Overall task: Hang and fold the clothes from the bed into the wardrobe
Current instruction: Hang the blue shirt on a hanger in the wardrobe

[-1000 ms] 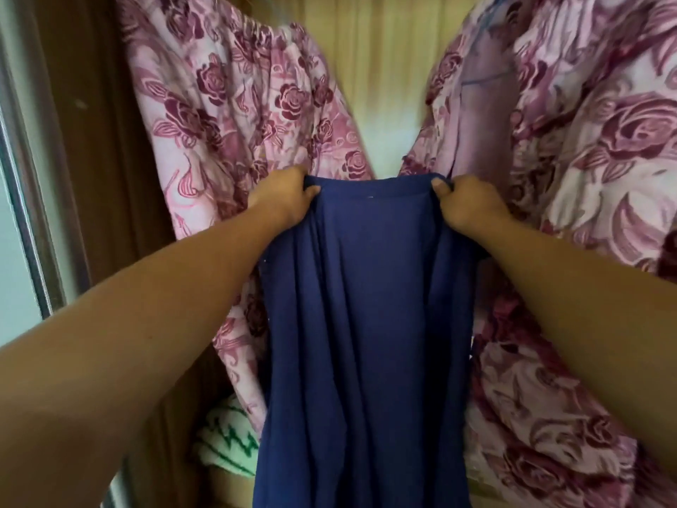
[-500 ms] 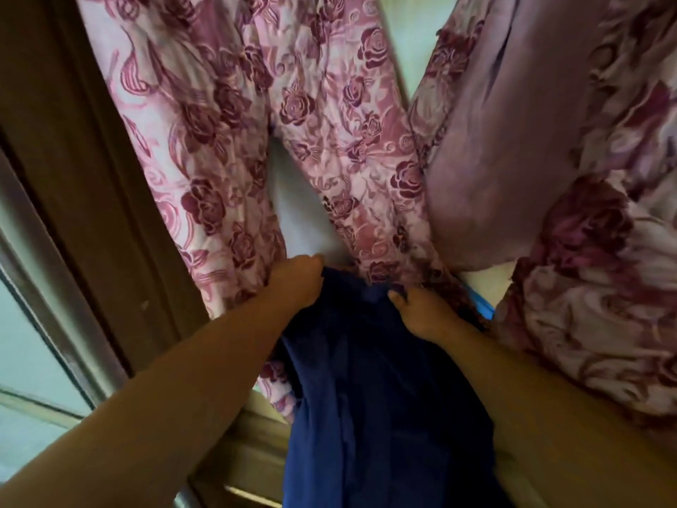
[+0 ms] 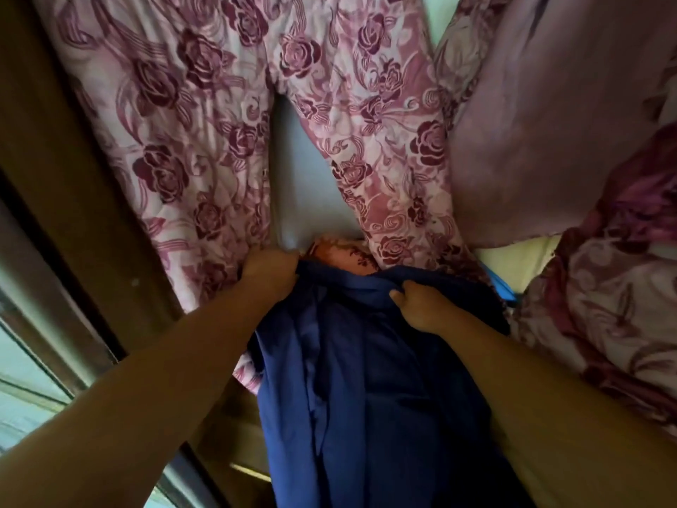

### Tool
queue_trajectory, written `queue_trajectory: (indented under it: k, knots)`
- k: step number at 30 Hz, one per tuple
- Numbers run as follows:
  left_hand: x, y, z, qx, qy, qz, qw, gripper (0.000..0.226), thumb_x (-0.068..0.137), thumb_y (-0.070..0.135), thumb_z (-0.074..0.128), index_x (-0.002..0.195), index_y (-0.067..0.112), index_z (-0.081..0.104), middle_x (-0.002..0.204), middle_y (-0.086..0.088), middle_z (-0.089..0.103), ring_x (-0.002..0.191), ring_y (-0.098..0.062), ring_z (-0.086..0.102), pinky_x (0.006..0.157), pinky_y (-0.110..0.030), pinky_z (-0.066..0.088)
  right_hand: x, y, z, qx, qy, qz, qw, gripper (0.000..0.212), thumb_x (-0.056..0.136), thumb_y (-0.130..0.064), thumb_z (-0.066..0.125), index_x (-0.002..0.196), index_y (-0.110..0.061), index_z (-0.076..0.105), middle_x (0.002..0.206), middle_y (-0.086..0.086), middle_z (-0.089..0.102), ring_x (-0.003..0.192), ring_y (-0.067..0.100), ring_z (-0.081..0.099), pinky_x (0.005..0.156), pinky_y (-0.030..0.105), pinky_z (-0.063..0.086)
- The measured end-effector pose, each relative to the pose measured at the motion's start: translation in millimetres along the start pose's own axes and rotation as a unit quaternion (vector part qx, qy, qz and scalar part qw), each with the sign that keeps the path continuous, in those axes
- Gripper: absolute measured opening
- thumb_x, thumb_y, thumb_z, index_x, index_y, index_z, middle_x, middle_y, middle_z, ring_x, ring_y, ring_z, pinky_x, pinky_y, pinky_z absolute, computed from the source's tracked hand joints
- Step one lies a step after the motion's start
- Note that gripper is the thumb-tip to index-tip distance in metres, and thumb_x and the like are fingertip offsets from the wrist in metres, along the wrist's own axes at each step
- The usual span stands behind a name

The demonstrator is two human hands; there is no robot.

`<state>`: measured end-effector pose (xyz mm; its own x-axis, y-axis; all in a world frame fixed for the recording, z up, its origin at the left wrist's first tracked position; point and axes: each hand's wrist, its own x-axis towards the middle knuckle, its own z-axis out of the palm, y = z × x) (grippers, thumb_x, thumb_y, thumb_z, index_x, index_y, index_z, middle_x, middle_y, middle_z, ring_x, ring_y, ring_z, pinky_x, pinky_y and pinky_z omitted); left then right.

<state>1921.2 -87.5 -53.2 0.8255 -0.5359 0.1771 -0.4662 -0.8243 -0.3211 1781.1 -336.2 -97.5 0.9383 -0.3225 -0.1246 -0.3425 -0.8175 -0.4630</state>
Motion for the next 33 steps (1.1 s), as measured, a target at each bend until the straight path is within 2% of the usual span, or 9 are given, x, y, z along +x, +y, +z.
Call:
queue_trajectory:
  k: [5,9,11,18,21,25,27,30,33]
  knots:
    - [0.0,26.8,-19.3,-0.129,-0.032,0.039,0.99,0.043,0.097,0.038,0.057,0.129,0.009,0.058,0.13,-0.018,0.054,0.112,-0.037,0.058,0.09,-0.042,0.05,-9.0,-16.4,-17.0,-0.042,0.006,-0.013,0.999,0.053,0.101,-0.042,0.053,0.139,-0.006,0.05,0.14,0.015,0.055,0.12,0.032,0.056,0.094,0.036,0.048]
    - [1.9,36.5,-69.0,-0.227,-0.003,0.065,0.972,0.035,0.095,0.022,0.057,0.126,0.009,0.065,0.121,-0.017,0.061,0.11,-0.036,0.059,0.094,-0.041,0.049,-24.2,-54.8,-61.6,-0.032,0.051,-0.068,0.996,0.023,0.095,-0.035,0.059,0.1,-0.013,0.066,0.107,0.009,0.063,0.101,0.028,0.06,0.081,0.031,0.047]
    - [3.9,33.4,-106.3,-0.25,0.008,0.075,0.965,0.033,0.096,0.025,0.059,0.121,0.006,0.067,0.119,-0.015,0.063,0.111,-0.036,0.059,0.096,-0.041,0.048,-36.8,-78.5,-98.2,-0.045,0.079,-0.079,0.993,0.016,0.092,-0.033,0.06,0.079,-0.024,0.057,0.095,0.004,0.059,0.091,0.026,0.058,0.075,0.032,0.043]
    - [-7.3,-9.5,-262.9,-0.225,0.058,0.07,0.97,0.035,0.097,0.031,0.059,0.124,0.009,0.065,0.123,-0.011,0.066,0.114,-0.03,0.061,0.087,-0.03,0.045,-97.7,-159.9,-241.0,-0.164,0.133,-0.125,0.969,0.027,0.096,-0.038,0.06,0.098,-0.012,0.066,0.099,0.011,0.062,0.088,0.025,0.057,0.069,0.026,0.038]
    - [-22.1,-29.2,-324.9,-0.183,0.081,0.071,0.977,0.038,0.099,0.036,0.055,0.121,0.006,0.066,0.124,-0.013,0.065,0.113,-0.032,0.061,0.093,-0.036,0.049,-131.4,-185.5,-294.1,-0.188,0.176,-0.13,0.957,0.034,0.095,-0.039,0.059,0.109,-0.008,0.066,0.113,0.014,0.065,0.098,0.028,0.061,0.076,0.029,0.047]
    - [-43.6,-52.3,-389.5,-0.178,0.138,0.064,0.972,0.04,0.098,0.038,0.056,0.123,0.009,0.066,0.124,-0.01,0.065,0.11,-0.029,0.061,0.096,-0.039,0.05,-169.9,-202.1,-349.9,-0.226,0.25,-0.132,0.932,0.028,0.095,-0.038,0.058,0.085,-0.012,0.058,0.096,0.008,0.063,0.087,0.027,0.058,0.058,0.027,0.035]
    - [-51.4,-56.5,-412.9,-0.189,0.168,0.068,0.965,0.04,0.098,0.039,0.057,0.126,0.012,0.065,0.125,-0.007,0.065,0.11,-0.027,0.061,0.095,-0.036,0.05,-187.4,-206.4,-370.5,-0.234,0.282,-0.121,0.922,0.031,0.094,-0.041,0.057,0.087,-0.011,0.061,0.095,0.007,0.064,0.087,0.028,0.061,0.062,0.029,0.043]
    - [-55.1,-52.2,-440.9,-0.206,0.198,0.093,0.954,0.032,0.097,0.037,0.06,0.117,0.015,0.07,0.12,-0.006,0.068,0.106,-0.025,0.063,0.09,-0.032,0.05,-213.5,-211.6,-395.5,-0.249,0.307,-0.11,0.912,0.039,0.094,-0.048,0.057,0.108,-0.012,0.064,0.109,0.007,0.064,0.095,0.028,0.061,0.08,0.037,0.052]
    - [-53.0,-38.1,-466.4,-0.218,0.225,0.123,0.942,0.033,0.096,0.038,0.061,0.118,0.015,0.069,0.121,-0.007,0.069,0.106,-0.025,0.064,0.091,-0.033,0.051,-240.8,-213.8,-419.2,-0.267,0.337,-0.096,0.898,0.04,0.093,-0.056,0.055,0.095,-0.016,0.057,0.091,0.002,0.056,0.089,0.027,0.056,0.077,0.035,0.047]
